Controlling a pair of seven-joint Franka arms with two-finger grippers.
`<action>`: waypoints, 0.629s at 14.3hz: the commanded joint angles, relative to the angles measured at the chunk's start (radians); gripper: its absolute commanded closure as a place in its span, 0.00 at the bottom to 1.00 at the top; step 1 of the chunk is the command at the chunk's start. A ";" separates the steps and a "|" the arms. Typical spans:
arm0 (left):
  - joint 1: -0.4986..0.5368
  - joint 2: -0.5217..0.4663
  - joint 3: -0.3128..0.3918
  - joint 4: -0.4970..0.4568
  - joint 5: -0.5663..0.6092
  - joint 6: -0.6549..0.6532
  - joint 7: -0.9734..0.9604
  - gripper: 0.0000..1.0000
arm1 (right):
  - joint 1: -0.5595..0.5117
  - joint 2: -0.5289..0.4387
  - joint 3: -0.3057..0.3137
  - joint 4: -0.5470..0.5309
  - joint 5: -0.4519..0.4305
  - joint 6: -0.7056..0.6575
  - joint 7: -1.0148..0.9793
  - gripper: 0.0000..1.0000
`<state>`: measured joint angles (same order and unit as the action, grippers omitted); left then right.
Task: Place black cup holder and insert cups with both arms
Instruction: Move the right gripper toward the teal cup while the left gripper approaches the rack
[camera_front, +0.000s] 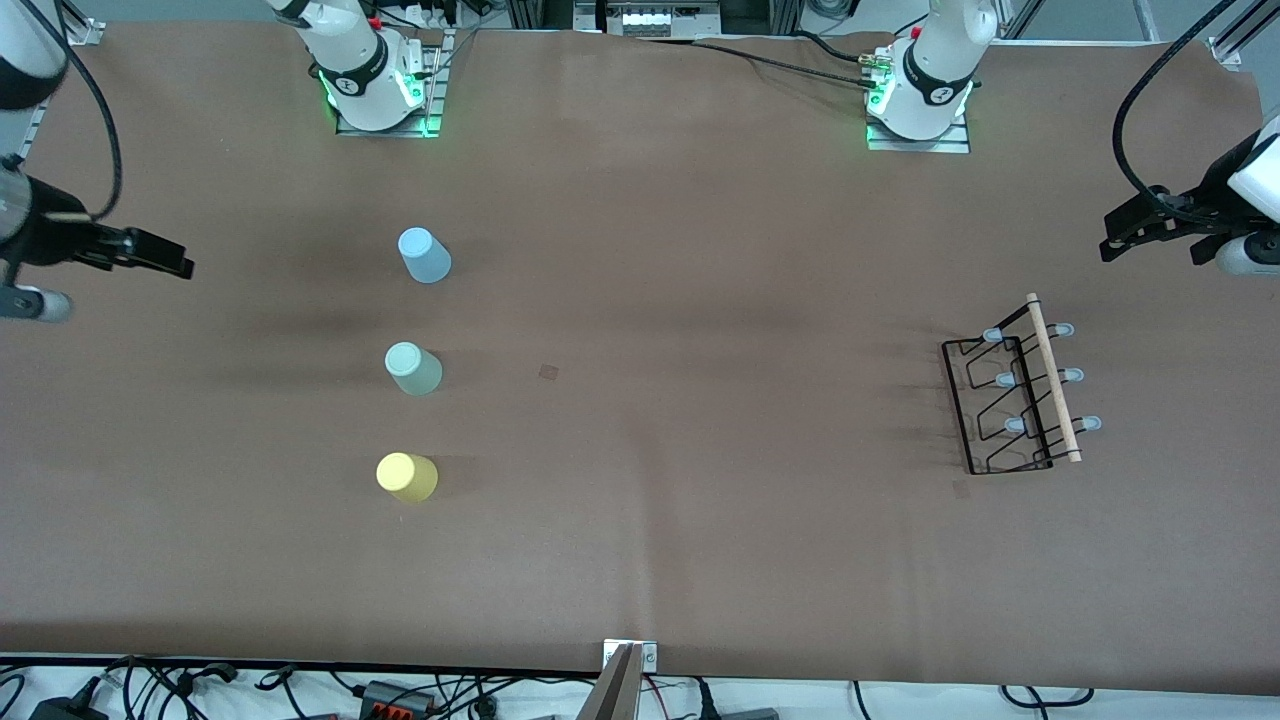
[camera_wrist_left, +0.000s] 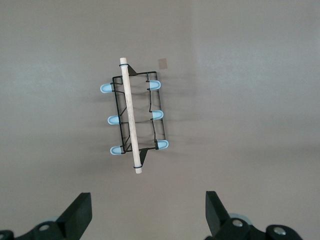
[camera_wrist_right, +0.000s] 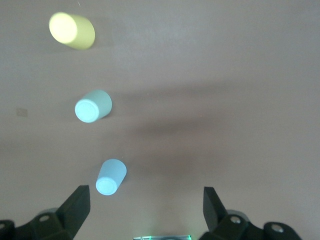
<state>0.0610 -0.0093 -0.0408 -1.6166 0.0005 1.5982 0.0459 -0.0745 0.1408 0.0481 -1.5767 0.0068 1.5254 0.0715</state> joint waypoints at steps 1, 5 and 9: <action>0.005 0.015 -0.002 0.027 -0.020 -0.011 0.006 0.00 | 0.005 0.010 0.006 -0.066 0.018 0.030 -0.002 0.00; -0.010 0.044 -0.016 0.026 -0.017 -0.027 0.008 0.00 | 0.050 -0.052 0.038 -0.336 0.016 0.382 0.016 0.00; -0.004 0.126 -0.005 0.029 -0.022 -0.018 0.009 0.00 | 0.051 -0.015 0.056 -0.483 0.012 0.672 0.018 0.00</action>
<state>0.0452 0.0651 -0.0555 -1.6175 0.0003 1.5892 0.0456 -0.0186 0.1506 0.1044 -1.9477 0.0124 2.0578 0.0843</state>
